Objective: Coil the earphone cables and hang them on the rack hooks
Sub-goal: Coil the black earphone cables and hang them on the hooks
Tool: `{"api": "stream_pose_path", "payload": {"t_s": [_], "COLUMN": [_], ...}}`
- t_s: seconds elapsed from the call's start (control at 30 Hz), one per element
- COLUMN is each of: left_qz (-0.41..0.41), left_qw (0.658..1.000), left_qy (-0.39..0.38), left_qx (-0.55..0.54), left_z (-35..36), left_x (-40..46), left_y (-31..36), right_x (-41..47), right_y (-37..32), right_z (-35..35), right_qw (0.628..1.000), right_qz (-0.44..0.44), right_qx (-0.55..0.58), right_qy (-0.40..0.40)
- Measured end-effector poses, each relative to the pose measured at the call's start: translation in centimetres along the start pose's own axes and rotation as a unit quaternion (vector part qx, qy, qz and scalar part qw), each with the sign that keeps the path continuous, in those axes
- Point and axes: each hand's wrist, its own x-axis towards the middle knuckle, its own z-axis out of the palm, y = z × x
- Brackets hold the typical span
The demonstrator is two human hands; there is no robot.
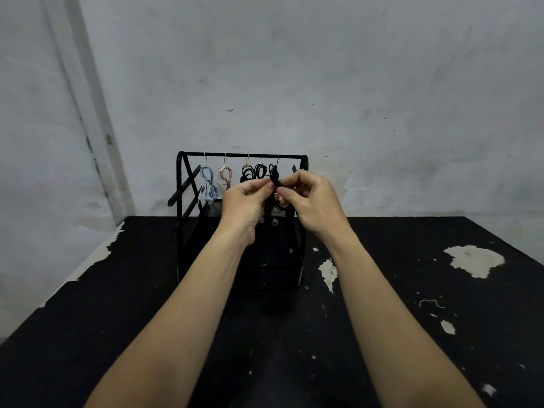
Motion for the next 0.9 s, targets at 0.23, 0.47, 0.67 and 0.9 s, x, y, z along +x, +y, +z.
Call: {"api": "stream_pose_path", "payload": {"t_s": [0.23, 0.47, 0.67, 0.9], "left_qz": [0.008, -0.005, -0.007, -0.020], "left_qw": [0.994, 0.999, 0.995, 0.988], "left_qy": [-0.099, -0.048, -0.092, -0.119], "left_qx": [0.046, -0.005, -0.037, -0.091], "left_z": [-0.5, -0.4, -0.3, -0.5], "left_x": [0.0, 0.0, -0.2, -0.3], "left_y": [0.4, 0.6, 1.1, 1.0], "right_x": [0.0, 0.3, 0.3, 0.3], "right_y": [0.4, 0.5, -0.1, -0.4], "right_z": [0.3, 0.6, 0.7, 0.3], "right_qw": [0.998, 0.990, 0.992, 0.988], "right_qz": [-0.016, -0.078, -0.065, -0.071], "right_qx": [-0.009, -0.112, -0.100, -0.124], "right_qy": [0.052, 0.025, 0.046, 0.056]}}
